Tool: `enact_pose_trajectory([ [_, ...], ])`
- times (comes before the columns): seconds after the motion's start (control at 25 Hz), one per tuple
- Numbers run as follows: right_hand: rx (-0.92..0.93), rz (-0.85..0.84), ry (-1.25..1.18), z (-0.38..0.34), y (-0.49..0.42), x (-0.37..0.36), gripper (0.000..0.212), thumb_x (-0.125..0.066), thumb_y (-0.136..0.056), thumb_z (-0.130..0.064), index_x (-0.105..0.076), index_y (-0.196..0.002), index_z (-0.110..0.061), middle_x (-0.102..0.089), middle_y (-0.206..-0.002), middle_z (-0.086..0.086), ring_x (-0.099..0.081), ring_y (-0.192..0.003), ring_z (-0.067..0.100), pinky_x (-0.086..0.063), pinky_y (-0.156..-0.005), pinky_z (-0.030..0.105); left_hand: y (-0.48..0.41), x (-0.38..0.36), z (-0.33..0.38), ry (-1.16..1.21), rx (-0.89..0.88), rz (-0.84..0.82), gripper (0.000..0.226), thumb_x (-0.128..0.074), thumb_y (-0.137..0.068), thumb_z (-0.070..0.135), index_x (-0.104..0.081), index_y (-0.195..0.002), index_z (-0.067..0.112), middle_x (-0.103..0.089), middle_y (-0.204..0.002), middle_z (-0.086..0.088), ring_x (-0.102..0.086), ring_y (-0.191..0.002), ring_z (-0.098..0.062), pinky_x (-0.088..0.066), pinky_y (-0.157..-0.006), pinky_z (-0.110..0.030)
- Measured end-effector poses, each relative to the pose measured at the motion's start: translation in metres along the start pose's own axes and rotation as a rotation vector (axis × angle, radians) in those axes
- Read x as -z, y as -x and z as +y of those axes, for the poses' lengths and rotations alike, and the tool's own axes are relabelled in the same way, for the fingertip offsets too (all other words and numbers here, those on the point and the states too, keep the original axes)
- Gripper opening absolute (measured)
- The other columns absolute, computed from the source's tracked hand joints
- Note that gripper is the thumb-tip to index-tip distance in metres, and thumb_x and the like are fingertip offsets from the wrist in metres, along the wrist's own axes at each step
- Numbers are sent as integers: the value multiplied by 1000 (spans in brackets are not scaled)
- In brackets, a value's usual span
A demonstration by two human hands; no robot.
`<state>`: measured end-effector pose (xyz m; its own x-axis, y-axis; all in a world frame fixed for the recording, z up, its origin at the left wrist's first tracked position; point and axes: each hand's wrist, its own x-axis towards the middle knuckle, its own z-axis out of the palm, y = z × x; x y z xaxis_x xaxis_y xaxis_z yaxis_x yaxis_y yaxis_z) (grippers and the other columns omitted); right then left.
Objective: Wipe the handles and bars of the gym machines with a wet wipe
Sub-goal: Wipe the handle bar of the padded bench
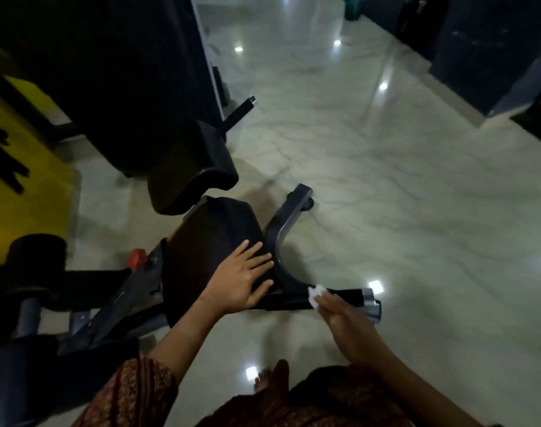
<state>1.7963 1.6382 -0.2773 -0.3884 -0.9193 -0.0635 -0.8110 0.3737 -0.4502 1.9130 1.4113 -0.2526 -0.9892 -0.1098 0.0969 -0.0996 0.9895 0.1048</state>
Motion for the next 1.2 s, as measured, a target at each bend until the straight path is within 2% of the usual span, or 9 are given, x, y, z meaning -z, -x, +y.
enact_pose_trajectory([
  [0.08,-1,98,15,-10,6,3,44,-26,-93,-7,-66,-110,1,-66,-114,14,-64,-105,24,-41,-94,17,-2,2,-2,26,1,22,46,-41,-87,42,-70,-106,12,-69,-110,-5,-58,-114,-26,-23,-107,-36],
  [0.16,111,99,55,-37,-8,-12,47,-26,-99,-24,-70,-105,-8,-69,-108,7,-64,-102,19,-41,-96,21,-3,0,-1,36,-3,53,44,-43,-85,41,-71,-103,13,-70,-107,-4,-61,-110,-25,-25,-105,-35],
  [0.28,335,-66,142,-46,-34,-40,36,-41,-83,-19,-73,-99,-17,-69,-108,-1,-62,-106,18,-42,-99,33,-4,0,3,72,31,91,43,-44,-83,41,-73,-99,13,-71,-104,-4,-62,-107,-24,-27,-103,-34],
  [0.44,202,113,186,4,0,-21,34,-30,-102,-20,-55,-124,-10,-57,-129,11,-51,-121,23,-37,-106,33,-2,1,4,95,50,108,43,-44,-83,41,-73,-98,13,-71,-104,-3,-62,-108,-23,-24,-105,-31],
  [0.68,-13,425,250,10,12,-12,40,-22,-96,-4,-58,-113,1,-64,-112,24,-60,-106,39,-31,-106,43,-3,0,0,125,43,164,43,-44,-85,41,-73,-97,13,-71,-104,-3,-60,-111,-25,-21,-108,-32],
  [0.88,209,241,289,-24,-33,-51,34,-50,-76,-11,-70,-104,-8,-68,-110,9,-65,-101,24,-51,-87,38,0,1,2,98,36,162,41,-43,-85,38,-72,-98,12,-70,-106,-4,-53,-120,-28,-9,-113,-36],
  [0.96,215,232,249,-7,-22,-35,37,-48,-73,-5,-71,-102,-7,-70,-106,8,-68,-96,23,-53,-83,38,-1,1,1,130,61,163,40,-44,-83,38,-73,-96,12,-71,-103,-4,-58,-114,-27,-14,-112,-35],
  [1.04,153,293,268,10,-1,-14,41,-41,-72,-3,-72,-98,-3,-71,-103,11,-69,-92,27,-56,-77,41,-2,1,0,146,74,167,40,-45,-82,38,-74,-94,13,-71,-102,-3,-61,-109,-26,-20,-108,-35],
  [1.2,-72,432,267,2,5,-7,33,-59,-63,7,-71,-93,2,-70,-98,18,-68,-91,31,-57,-75,46,-1,0,0,155,79,168,39,-46,-82,39,-74,-95,14,-71,-102,-2,-61,-109,-25,-22,-107,-35],
])
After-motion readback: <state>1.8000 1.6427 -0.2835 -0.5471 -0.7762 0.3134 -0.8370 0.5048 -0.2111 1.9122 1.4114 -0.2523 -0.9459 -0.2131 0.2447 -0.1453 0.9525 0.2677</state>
